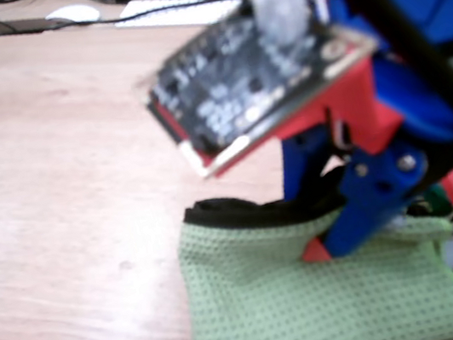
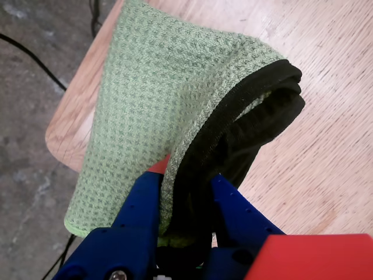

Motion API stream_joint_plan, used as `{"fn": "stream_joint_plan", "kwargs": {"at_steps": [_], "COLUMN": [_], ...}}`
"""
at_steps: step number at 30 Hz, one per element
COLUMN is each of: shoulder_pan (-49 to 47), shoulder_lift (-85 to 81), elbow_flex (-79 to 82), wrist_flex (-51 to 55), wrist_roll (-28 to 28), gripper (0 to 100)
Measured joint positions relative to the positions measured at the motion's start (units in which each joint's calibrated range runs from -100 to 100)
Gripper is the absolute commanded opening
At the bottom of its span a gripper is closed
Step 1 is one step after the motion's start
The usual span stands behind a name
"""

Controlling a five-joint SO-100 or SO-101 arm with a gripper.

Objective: Clean the table

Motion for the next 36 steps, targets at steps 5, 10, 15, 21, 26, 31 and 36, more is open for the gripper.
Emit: {"fn": "stream_joint_plan", "kwargs": {"at_steps": [5,10,15,21,26,31,36], "shoulder_pan": [1.13,1.13,4.88,14.84,14.94,15.03,14.19], "shoulder_lift": [1.90,8.04,11.59,15.48,15.65,15.48,15.22], "elbow_flex": [-0.18,-6.31,-11.27,-12.53,-12.44,-9.02,-8.03], "wrist_flex": [0.00,0.91,0.66,-0.25,-0.33,-0.08,-0.08], "wrist_roll": [0.00,0.54,6.30,7.42,9.77,9.52,4.00], "gripper": [0,0,0,0,0,0,0]}}
